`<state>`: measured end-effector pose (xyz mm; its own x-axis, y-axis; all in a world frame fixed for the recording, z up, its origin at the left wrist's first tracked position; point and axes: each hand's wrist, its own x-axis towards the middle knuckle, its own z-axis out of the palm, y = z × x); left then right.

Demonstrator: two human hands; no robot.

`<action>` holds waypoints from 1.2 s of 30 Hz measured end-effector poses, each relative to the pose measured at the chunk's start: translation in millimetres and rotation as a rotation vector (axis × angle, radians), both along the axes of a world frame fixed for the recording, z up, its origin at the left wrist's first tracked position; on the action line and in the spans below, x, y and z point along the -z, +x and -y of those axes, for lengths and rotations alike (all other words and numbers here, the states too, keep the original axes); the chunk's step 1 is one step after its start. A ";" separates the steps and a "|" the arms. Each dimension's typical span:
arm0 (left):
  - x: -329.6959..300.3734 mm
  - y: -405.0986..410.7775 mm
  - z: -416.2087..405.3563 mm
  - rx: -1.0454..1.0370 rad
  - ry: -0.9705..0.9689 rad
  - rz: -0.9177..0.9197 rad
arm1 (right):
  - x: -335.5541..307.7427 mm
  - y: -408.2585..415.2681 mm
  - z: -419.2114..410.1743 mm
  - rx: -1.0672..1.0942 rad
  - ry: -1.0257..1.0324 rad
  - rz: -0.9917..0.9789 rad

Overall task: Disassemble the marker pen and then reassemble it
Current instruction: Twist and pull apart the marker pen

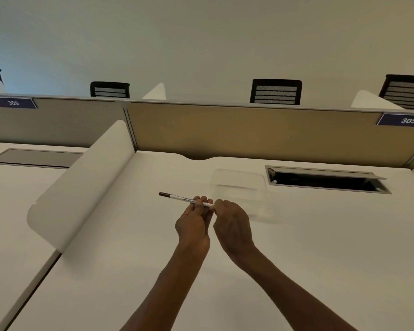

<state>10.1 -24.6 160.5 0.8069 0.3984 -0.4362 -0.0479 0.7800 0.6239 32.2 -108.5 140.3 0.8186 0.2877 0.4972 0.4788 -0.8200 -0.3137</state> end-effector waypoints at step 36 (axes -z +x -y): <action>-17.3 -8.3 -4.9 0.043 -0.117 0.065 | -9.0 5.8 12.2 -0.097 -0.073 0.139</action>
<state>1.8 -19.7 177.8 0.8500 0.3121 -0.4243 -0.0499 0.8496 0.5250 38.0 -120.7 149.3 0.7101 0.4010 0.5787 0.5911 -0.7861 -0.1806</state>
